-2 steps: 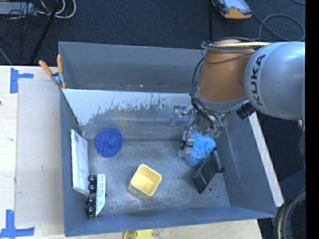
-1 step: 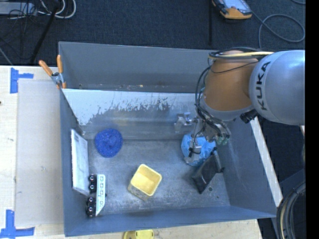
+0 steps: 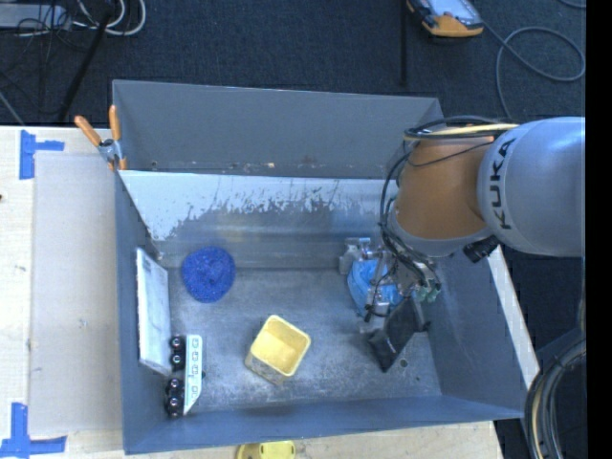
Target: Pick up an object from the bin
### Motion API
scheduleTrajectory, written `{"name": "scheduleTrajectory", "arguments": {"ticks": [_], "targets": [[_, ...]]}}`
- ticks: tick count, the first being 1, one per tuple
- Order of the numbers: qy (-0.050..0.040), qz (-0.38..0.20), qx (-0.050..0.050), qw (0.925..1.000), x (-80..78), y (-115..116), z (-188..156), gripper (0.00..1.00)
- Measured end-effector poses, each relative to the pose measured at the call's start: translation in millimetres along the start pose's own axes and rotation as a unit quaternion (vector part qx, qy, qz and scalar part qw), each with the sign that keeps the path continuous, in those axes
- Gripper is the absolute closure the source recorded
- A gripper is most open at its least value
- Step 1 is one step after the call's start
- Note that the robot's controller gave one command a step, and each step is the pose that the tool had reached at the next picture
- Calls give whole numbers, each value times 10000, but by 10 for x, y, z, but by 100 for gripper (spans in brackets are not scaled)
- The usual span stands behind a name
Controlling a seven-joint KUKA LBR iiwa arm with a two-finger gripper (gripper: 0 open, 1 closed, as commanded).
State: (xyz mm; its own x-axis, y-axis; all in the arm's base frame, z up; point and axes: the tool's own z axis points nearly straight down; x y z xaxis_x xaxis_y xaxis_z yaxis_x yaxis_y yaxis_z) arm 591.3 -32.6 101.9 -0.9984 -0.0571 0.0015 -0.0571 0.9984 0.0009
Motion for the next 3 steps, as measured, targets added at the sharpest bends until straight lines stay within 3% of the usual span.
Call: {"name": "scheduleTrajectory", "arguments": {"ticks": [1,2,3], "targets": [[20,686,-5,9976,67,-169,-204,0],[-34,351,4,9994,198,-481,-260,0],[-31,450,2,9990,662,-646,123,0]]}}
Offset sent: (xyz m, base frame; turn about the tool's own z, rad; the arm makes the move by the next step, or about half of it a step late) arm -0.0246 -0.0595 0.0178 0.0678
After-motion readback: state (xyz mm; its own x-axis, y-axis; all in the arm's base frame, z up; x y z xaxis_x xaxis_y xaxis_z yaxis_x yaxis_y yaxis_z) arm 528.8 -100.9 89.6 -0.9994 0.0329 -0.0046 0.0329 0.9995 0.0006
